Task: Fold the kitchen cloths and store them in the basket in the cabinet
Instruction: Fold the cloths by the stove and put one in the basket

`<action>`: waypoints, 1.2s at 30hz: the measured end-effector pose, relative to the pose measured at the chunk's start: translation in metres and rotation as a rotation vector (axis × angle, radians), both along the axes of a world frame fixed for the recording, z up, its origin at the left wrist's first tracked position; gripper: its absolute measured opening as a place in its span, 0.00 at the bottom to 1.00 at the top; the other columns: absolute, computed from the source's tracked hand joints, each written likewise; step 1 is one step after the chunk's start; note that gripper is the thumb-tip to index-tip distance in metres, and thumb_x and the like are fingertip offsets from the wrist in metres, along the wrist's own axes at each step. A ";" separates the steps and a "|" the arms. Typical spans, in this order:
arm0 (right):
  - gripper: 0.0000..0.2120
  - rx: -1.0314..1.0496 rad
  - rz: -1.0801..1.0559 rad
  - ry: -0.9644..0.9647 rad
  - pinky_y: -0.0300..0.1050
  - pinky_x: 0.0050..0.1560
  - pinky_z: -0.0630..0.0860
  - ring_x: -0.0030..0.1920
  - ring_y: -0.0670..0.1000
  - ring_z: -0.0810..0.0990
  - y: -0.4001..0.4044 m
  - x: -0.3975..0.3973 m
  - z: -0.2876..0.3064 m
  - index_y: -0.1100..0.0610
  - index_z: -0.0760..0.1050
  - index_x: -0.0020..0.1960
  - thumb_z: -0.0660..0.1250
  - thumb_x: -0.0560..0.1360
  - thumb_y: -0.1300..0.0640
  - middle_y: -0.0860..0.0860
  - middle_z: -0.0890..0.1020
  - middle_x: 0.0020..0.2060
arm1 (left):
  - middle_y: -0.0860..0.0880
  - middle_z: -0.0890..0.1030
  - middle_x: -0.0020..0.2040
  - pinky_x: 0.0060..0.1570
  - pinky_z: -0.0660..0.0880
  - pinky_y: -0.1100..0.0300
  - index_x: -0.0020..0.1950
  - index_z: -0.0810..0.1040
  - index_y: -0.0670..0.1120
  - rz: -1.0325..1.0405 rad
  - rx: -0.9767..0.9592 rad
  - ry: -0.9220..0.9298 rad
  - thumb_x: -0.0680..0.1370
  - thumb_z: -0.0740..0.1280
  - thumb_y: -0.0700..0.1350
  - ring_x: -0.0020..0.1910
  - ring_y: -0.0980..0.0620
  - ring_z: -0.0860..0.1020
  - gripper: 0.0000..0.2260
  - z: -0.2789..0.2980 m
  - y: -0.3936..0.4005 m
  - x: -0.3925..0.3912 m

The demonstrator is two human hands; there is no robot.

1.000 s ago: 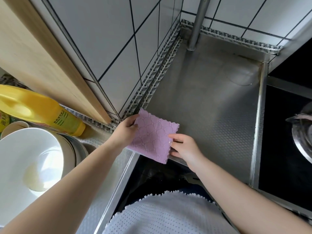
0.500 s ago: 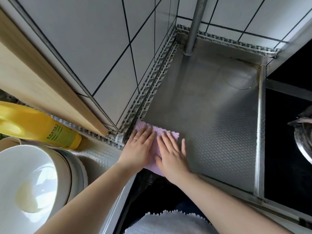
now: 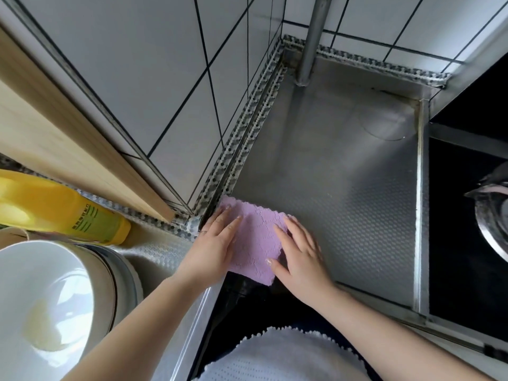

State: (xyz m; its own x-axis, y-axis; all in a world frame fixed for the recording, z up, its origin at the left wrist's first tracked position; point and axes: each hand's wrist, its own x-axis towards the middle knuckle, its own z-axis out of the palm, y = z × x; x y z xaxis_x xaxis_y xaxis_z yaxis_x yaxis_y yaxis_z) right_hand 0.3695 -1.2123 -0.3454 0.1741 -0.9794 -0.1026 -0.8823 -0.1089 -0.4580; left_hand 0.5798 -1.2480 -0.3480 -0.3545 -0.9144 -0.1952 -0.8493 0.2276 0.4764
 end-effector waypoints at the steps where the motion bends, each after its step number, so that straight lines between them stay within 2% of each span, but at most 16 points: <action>1: 0.31 -0.001 -0.039 -0.045 0.49 0.70 0.60 0.68 0.53 0.63 0.004 -0.003 0.001 0.57 0.69 0.69 0.59 0.70 0.42 0.55 0.68 0.70 | 0.45 0.57 0.77 0.72 0.57 0.56 0.75 0.61 0.46 0.059 0.005 0.069 0.77 0.49 0.47 0.76 0.46 0.54 0.25 0.004 0.005 0.001; 4: 0.28 0.170 -0.230 -0.267 0.38 0.63 0.63 0.62 0.50 0.71 0.015 -0.001 0.006 0.54 0.65 0.71 0.67 0.74 0.51 0.52 0.72 0.64 | 0.47 0.56 0.77 0.66 0.56 0.65 0.75 0.62 0.45 0.239 0.091 0.202 0.79 0.52 0.42 0.75 0.50 0.57 0.23 0.012 0.016 0.000; 7: 0.26 0.433 -0.431 -0.565 0.26 0.50 0.68 0.49 0.39 0.75 0.013 0.008 0.009 0.55 0.64 0.71 0.67 0.75 0.59 0.48 0.75 0.55 | 0.48 0.62 0.75 0.61 0.60 0.66 0.75 0.62 0.47 0.393 0.185 0.263 0.81 0.53 0.39 0.72 0.51 0.62 0.21 0.020 0.012 -0.005; 8: 0.25 0.475 -0.479 -0.620 0.27 0.51 0.69 0.47 0.39 0.76 0.010 0.011 0.008 0.56 0.64 0.70 0.67 0.75 0.60 0.46 0.76 0.52 | 0.49 0.65 0.73 0.59 0.62 0.66 0.75 0.62 0.48 0.442 0.199 0.287 0.81 0.53 0.39 0.70 0.51 0.65 0.21 0.023 0.009 -0.006; 10: 0.22 0.516 -0.580 -0.730 0.40 0.58 0.73 0.49 0.45 0.79 0.005 0.016 0.004 0.55 0.67 0.68 0.66 0.75 0.61 0.44 0.79 0.48 | 0.50 0.69 0.71 0.53 0.64 0.71 0.74 0.64 0.48 0.523 0.225 0.346 0.81 0.53 0.40 0.64 0.56 0.69 0.20 0.028 0.003 -0.009; 12: 0.20 0.545 -0.687 -0.827 0.51 0.62 0.74 0.51 0.50 0.81 -0.002 0.019 -0.002 0.55 0.69 0.65 0.67 0.74 0.60 0.47 0.82 0.47 | 0.51 0.70 0.70 0.48 0.64 0.71 0.73 0.65 0.49 0.558 0.245 0.391 0.81 0.53 0.40 0.60 0.61 0.68 0.20 0.032 0.001 -0.012; 14: 0.17 0.580 -0.788 -0.878 0.55 0.61 0.74 0.51 0.52 0.81 -0.006 0.020 -0.005 0.55 0.72 0.61 0.68 0.73 0.58 0.49 0.83 0.48 | 0.50 0.72 0.68 0.45 0.67 0.68 0.71 0.67 0.49 0.571 0.249 0.433 0.81 0.54 0.39 0.61 0.57 0.70 0.19 0.034 0.001 -0.013; 17: 0.06 0.617 -0.877 -0.992 0.53 0.52 0.76 0.45 0.54 0.79 -0.006 0.016 -0.004 0.53 0.77 0.49 0.68 0.73 0.56 0.54 0.83 0.48 | 0.54 0.74 0.62 0.40 0.69 0.70 0.69 0.70 0.51 0.625 0.284 0.526 0.81 0.57 0.40 0.60 0.53 0.75 0.17 0.035 0.004 -0.015; 19: 0.03 0.639 -0.926 -1.068 0.49 0.44 0.73 0.42 0.54 0.74 -0.003 0.011 -0.002 0.55 0.78 0.45 0.69 0.73 0.56 0.57 0.80 0.43 | 0.54 0.75 0.59 0.39 0.70 0.72 0.66 0.73 0.53 0.672 0.312 0.617 0.80 0.60 0.42 0.53 0.57 0.77 0.15 0.037 0.005 -0.017; 21: 0.05 0.645 -0.967 -1.162 0.46 0.40 0.69 0.41 0.54 0.70 0.002 0.003 0.001 0.58 0.76 0.45 0.69 0.73 0.57 0.57 0.74 0.41 | 0.51 0.76 0.58 0.44 0.71 0.70 0.60 0.75 0.54 0.694 0.350 0.720 0.79 0.63 0.42 0.53 0.56 0.76 0.12 0.038 0.005 -0.022; 24: 0.07 0.632 -0.980 -1.244 0.45 0.40 0.67 0.40 0.54 0.69 0.014 -0.012 0.006 0.56 0.74 0.49 0.69 0.73 0.57 0.57 0.72 0.41 | 0.49 0.79 0.52 0.57 0.75 0.56 0.55 0.78 0.51 0.739 0.455 0.859 0.78 0.66 0.40 0.58 0.46 0.77 0.09 0.038 0.004 -0.030; 27: 0.05 0.603 -0.973 -1.356 0.49 0.43 0.68 0.44 0.56 0.70 0.030 -0.032 0.016 0.59 0.74 0.48 0.68 0.74 0.60 0.59 0.74 0.44 | 0.44 0.81 0.55 0.61 0.74 0.46 0.56 0.78 0.47 0.691 0.541 0.923 0.76 0.68 0.39 0.58 0.43 0.78 0.09 0.045 0.004 -0.045; 31: 0.18 0.532 -0.993 -1.536 0.51 0.43 0.69 0.47 0.59 0.71 0.059 -0.062 0.030 0.61 0.74 0.56 0.72 0.67 0.61 0.63 0.76 0.48 | 0.43 0.82 0.54 0.55 0.74 0.49 0.55 0.79 0.45 0.543 0.607 0.928 0.73 0.72 0.41 0.53 0.44 0.80 0.12 0.055 0.005 -0.075; 34: 0.19 0.424 -1.055 -1.583 0.53 0.52 0.73 0.54 0.60 0.78 0.085 -0.094 0.035 0.60 0.72 0.61 0.69 0.72 0.64 0.61 0.80 0.56 | 0.45 0.84 0.52 0.55 0.75 0.49 0.54 0.80 0.46 0.362 0.674 0.880 0.73 0.70 0.42 0.50 0.46 0.81 0.10 0.065 0.006 -0.111; 36: 0.19 0.359 -1.079 -1.586 0.50 0.53 0.75 0.57 0.57 0.79 0.103 -0.113 0.039 0.59 0.72 0.63 0.69 0.72 0.64 0.59 0.80 0.57 | 0.45 0.84 0.52 0.57 0.75 0.47 0.55 0.80 0.45 0.257 0.717 0.843 0.76 0.68 0.41 0.51 0.45 0.81 0.08 0.072 0.007 -0.135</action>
State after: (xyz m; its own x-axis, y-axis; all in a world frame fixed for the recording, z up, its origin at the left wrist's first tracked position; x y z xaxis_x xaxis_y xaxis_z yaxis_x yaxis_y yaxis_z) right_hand 0.2563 -1.1093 -0.3060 -0.2667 -0.6937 -0.6691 0.6628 0.3720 -0.6499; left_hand 0.4448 -1.2413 -0.2764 -0.4386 -0.7523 -0.4916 -0.1789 -0.4630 0.8681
